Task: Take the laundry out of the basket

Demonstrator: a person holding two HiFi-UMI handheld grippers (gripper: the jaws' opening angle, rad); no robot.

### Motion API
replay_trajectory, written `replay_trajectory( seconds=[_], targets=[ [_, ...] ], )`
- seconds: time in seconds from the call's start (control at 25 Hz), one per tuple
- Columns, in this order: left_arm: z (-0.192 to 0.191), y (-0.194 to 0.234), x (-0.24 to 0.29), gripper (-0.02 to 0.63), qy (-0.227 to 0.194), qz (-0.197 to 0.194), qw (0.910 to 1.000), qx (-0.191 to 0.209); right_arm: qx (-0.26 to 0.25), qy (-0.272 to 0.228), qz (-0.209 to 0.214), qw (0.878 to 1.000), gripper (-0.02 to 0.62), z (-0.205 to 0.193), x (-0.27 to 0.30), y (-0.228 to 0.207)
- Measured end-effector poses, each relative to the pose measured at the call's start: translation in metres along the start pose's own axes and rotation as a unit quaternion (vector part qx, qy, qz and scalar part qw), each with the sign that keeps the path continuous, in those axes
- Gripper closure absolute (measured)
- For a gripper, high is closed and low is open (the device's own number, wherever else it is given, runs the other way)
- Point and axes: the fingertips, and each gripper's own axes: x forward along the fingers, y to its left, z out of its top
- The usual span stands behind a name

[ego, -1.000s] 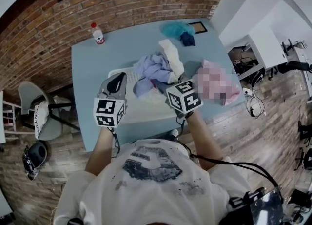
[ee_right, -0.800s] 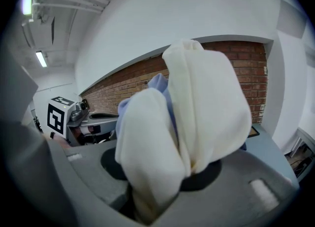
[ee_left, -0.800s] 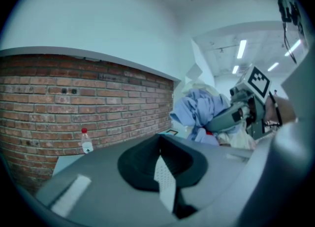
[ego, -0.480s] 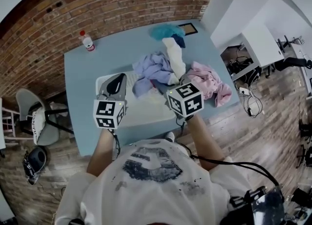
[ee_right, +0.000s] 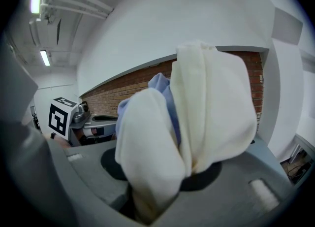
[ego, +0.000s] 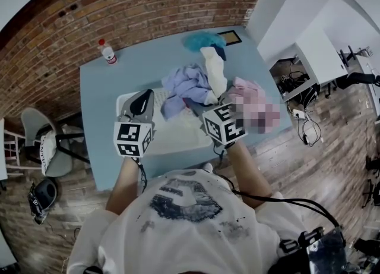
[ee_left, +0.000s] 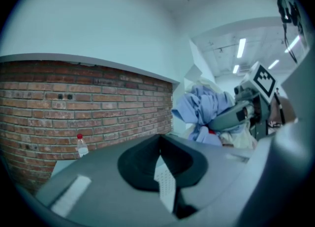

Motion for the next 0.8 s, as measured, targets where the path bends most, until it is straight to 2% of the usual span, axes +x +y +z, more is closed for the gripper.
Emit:
replay_trajectory(
  seconds=[0.8],
  targets=[
    [0.006,0.003,0.011,0.615,-0.005,-0.007,0.9999,0.008,-0.003,-0.006,-0.003,1.000,0.393,0.008,0.005,-0.005]
  ],
)
